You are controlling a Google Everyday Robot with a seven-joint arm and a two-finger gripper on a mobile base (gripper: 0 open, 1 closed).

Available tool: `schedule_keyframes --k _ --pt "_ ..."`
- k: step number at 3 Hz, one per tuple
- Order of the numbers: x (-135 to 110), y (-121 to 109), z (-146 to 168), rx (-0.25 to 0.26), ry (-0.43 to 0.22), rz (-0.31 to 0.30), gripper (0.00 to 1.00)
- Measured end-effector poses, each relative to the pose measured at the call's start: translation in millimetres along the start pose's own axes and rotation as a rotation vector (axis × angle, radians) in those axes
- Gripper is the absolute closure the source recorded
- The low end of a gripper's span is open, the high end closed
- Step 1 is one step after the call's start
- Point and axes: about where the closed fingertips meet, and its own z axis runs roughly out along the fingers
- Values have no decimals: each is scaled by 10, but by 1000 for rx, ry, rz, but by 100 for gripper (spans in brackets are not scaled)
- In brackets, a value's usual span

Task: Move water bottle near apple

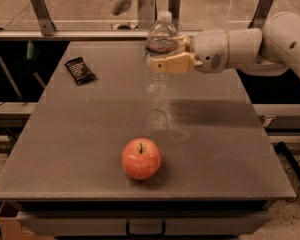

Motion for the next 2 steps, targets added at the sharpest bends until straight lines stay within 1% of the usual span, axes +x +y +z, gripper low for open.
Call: schedule_keyframes --k 1,2 --pt "54 509 109 -58 27 12 100" --pt "57 894 208 -109 71 29 100"
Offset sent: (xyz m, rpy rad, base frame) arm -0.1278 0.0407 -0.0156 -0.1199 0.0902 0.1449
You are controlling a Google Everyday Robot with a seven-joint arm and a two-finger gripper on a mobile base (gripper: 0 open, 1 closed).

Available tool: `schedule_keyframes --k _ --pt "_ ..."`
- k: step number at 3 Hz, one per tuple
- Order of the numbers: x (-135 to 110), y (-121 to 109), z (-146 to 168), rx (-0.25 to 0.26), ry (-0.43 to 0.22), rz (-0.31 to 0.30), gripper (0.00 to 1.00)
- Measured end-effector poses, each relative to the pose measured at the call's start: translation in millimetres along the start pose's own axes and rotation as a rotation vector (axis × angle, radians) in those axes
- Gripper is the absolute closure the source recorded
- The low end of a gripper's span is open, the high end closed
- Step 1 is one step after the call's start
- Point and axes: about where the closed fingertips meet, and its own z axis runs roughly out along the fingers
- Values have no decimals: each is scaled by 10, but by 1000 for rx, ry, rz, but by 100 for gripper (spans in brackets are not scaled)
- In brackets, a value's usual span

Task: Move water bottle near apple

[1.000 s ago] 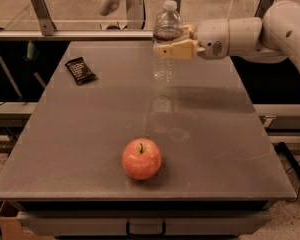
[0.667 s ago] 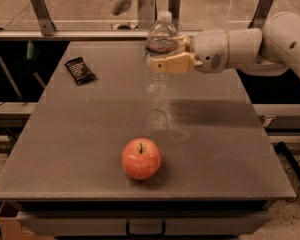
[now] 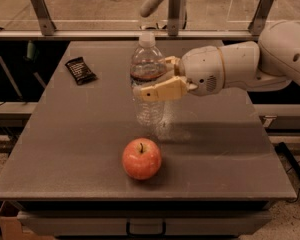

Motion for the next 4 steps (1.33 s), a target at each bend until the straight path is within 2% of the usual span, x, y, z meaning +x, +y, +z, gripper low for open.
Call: schedule_keyframes --k 1,2,4 --pt "42 241 20 -31 39 19 100" --pt "126 400 -65 -62 63 21 82" --pt "398 488 -321 -94 25 29 36"
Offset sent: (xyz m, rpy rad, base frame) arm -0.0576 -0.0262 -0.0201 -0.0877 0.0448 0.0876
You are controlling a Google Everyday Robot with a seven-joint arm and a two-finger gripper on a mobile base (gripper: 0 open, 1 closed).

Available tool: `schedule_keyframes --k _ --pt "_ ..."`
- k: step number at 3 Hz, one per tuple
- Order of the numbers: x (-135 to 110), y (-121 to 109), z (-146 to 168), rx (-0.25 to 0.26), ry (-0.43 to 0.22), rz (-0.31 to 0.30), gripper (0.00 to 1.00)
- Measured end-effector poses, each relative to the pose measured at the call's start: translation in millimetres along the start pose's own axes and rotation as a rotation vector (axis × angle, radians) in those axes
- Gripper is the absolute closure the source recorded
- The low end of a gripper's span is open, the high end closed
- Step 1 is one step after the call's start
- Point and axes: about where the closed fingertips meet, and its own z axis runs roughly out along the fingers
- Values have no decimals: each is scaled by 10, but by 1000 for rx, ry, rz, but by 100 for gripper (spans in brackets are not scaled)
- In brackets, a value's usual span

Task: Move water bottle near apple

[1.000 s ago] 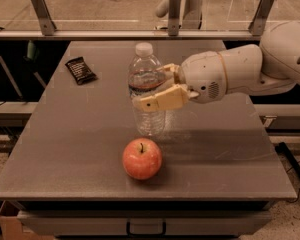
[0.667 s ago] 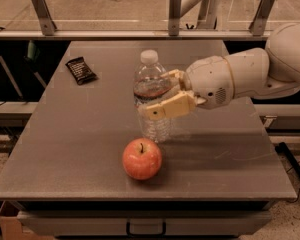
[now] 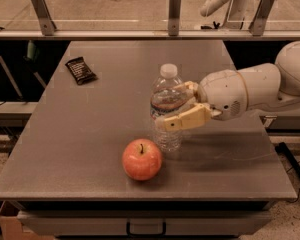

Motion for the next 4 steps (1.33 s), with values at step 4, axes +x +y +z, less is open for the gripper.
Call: schedule_keyframes --k 4 --pt "94 -128 -445 8 18 -49 0"
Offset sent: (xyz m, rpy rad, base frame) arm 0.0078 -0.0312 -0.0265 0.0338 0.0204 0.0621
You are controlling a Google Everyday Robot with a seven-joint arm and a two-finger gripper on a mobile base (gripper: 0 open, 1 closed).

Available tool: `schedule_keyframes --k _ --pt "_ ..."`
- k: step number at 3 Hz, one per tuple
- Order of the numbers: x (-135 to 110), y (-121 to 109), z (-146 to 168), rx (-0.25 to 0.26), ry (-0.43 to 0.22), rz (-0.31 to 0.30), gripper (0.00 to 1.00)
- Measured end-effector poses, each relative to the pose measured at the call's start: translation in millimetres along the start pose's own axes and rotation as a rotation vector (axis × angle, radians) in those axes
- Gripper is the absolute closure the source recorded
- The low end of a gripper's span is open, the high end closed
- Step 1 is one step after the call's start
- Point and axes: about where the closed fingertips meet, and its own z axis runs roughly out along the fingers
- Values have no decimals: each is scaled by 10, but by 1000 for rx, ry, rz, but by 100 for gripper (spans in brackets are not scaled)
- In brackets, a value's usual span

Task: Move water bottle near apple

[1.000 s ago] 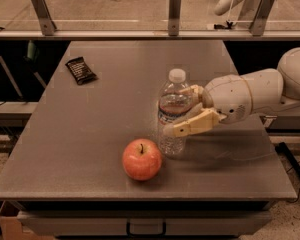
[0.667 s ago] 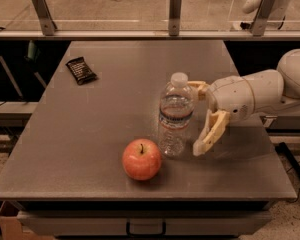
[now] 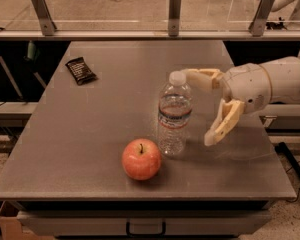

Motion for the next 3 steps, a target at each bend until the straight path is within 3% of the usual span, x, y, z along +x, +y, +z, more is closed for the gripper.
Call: schedule_keyframes --k 1,2,3 --pt "-554 -18 -559 187 84 -130 0" --pt "-1270 123 -1082 392 190 -300 0" --pt "-1445 157 -1112 409 195 -332 0"
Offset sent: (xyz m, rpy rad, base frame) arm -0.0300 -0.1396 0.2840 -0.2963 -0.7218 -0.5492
